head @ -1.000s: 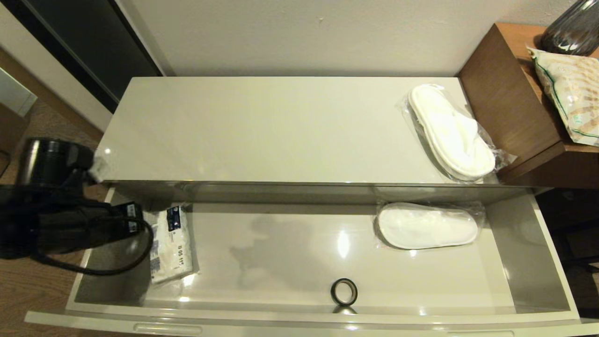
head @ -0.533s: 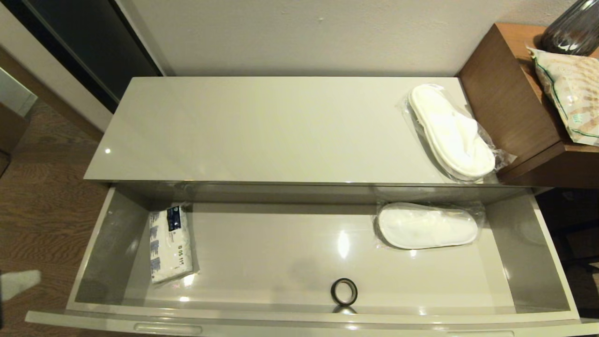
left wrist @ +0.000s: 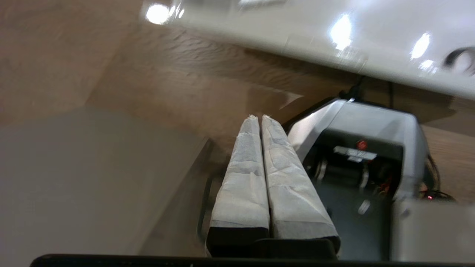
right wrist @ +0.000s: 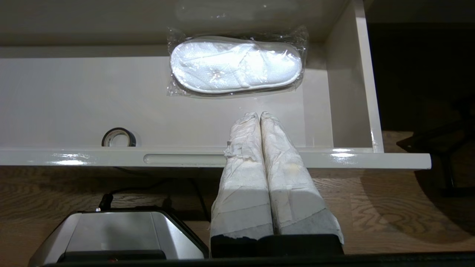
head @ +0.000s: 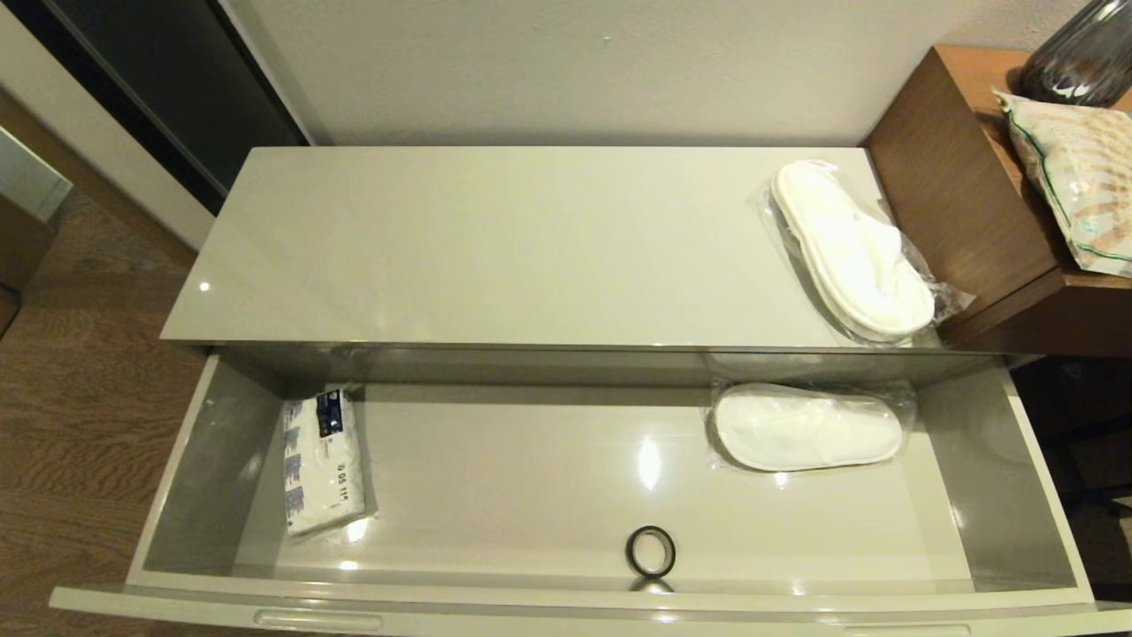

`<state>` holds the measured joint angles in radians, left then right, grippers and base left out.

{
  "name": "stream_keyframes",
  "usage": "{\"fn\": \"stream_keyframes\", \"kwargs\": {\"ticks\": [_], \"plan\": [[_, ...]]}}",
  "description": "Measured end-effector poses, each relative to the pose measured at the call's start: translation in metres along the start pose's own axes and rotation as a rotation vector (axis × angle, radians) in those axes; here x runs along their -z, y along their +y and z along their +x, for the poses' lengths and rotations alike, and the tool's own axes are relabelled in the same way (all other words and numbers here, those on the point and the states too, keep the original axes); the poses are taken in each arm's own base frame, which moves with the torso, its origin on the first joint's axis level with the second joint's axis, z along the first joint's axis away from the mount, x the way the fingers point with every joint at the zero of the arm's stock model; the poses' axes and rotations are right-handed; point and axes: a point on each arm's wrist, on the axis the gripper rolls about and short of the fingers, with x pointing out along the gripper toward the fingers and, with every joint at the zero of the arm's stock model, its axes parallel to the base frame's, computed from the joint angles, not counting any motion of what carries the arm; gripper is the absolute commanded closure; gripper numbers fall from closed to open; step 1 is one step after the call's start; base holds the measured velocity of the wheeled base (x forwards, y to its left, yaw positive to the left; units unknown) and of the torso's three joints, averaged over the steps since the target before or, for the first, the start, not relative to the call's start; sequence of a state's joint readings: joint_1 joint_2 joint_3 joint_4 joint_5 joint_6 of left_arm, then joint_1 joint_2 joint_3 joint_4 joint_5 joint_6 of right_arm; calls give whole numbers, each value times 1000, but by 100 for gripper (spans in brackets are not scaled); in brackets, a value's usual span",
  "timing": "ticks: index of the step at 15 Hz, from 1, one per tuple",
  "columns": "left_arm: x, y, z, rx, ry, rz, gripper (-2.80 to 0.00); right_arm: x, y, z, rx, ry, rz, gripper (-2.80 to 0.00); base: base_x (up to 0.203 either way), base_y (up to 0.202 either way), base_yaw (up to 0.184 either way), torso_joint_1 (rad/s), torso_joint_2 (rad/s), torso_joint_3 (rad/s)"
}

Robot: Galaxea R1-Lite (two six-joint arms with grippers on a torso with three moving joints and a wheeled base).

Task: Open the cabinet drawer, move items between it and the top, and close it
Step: Pick up the disposable slippers on the table

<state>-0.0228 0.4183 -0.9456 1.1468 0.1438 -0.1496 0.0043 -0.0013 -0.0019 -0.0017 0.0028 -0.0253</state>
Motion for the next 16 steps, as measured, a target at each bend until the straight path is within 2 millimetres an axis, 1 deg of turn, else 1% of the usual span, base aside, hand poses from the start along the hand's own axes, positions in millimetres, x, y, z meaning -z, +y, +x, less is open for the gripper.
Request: {"fn": "stream_keyframes", "kwargs": {"ticks": [1, 3, 4, 5, 6, 8, 9, 11, 13, 16], "plan": [[25, 3, -5, -9, 1, -5, 0, 0, 0, 0, 0, 1, 0, 0, 0, 0, 0, 0, 0, 0], [67, 8, -5, -13, -12, 1, 0, 0, 0, 0, 0, 0, 0, 0, 0, 0, 0, 0, 0, 0], [83, 10, -3, -15, -29, -4, 0, 0, 0, 0, 0, 0, 0, 0, 0, 0, 0, 0, 0, 0], [90, 11, -1, -10, -67, -18, 0, 0, 0, 0, 0, 0, 0, 0, 0, 0, 0, 0, 0, 0], [91, 11, -1, 7, -135, -37, 0, 0, 0, 0, 0, 0, 0, 0, 0, 0, 0, 0, 0, 0], [79, 7, 3, 85, -315, -66, 0, 0, 0, 0, 0, 0, 0, 0, 0, 0, 0, 0, 0, 0], [73, 5, 10, 129, -391, -67, 0, 0, 0, 0, 0, -1, 0, 0, 0, 0, 0, 0, 0, 0], [61, 0, 27, 192, -518, -58, 0, 0, 0, 0, 0, -1, 0, 0, 0, 0, 0, 0, 0, 0], [56, -4, 48, 205, -615, -29, 0, 0, 0, 0, 0, -1, 0, 0, 0, 0, 0, 0, 0, 0], [60, -8, 86, 181, -709, 53, 0, 0, 0, 0, 0, -1, 0, 0, 0, 0, 0, 0, 0, 0]]}}
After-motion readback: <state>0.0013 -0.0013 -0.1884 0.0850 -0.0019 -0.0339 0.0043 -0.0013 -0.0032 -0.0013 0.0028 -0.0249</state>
